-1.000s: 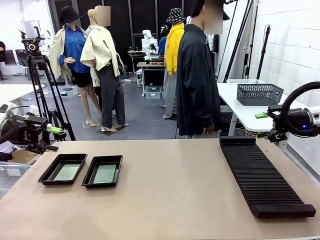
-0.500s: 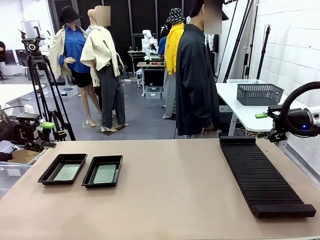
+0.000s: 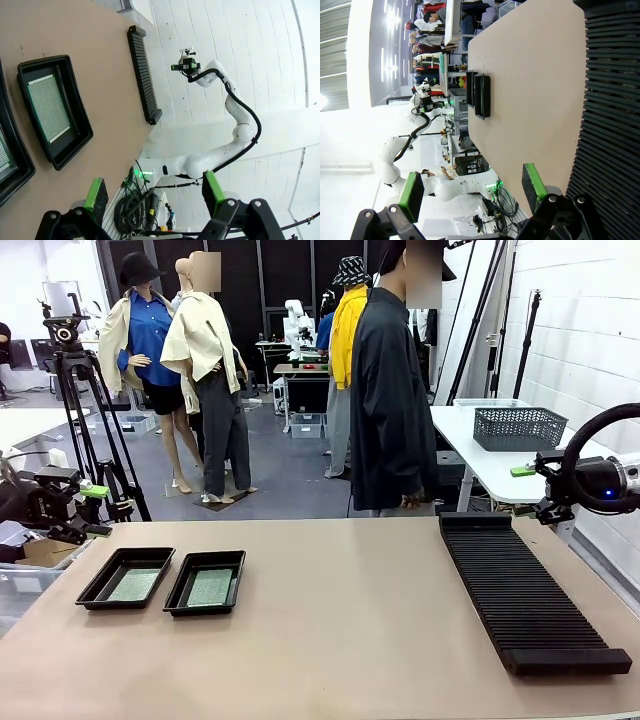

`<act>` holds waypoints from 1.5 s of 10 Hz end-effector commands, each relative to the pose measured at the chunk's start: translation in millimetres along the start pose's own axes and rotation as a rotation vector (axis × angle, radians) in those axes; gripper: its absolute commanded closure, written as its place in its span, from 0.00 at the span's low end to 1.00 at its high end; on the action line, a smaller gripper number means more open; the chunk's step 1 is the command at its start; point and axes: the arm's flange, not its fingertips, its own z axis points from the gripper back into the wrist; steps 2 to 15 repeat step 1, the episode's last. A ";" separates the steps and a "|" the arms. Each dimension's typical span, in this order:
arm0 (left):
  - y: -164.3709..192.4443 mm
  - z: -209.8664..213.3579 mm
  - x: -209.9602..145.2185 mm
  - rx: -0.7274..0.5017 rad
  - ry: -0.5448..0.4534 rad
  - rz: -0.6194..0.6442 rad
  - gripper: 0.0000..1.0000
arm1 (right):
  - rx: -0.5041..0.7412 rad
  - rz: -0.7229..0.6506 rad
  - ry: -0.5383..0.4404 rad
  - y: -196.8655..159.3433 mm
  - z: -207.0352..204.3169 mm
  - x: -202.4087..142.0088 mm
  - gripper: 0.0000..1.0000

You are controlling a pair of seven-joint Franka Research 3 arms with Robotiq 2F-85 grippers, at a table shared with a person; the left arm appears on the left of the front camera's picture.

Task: Inspect and transfer BCBs to ESD trays.
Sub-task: Pick up the ESD tray and place it on the left side of the table.

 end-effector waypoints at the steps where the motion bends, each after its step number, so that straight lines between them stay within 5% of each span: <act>1: -3.5 -1.5 -3.2 0.021 0.002 -0.005 0.00 | -0.008 -0.005 0.002 1.1 -2.2 -1.7 0.00; 15: -3.5 -1.5 -3.2 0.021 0.002 -0.005 0.00 | -0.008 -0.005 0.002 1.1 -2.2 -1.7 0.00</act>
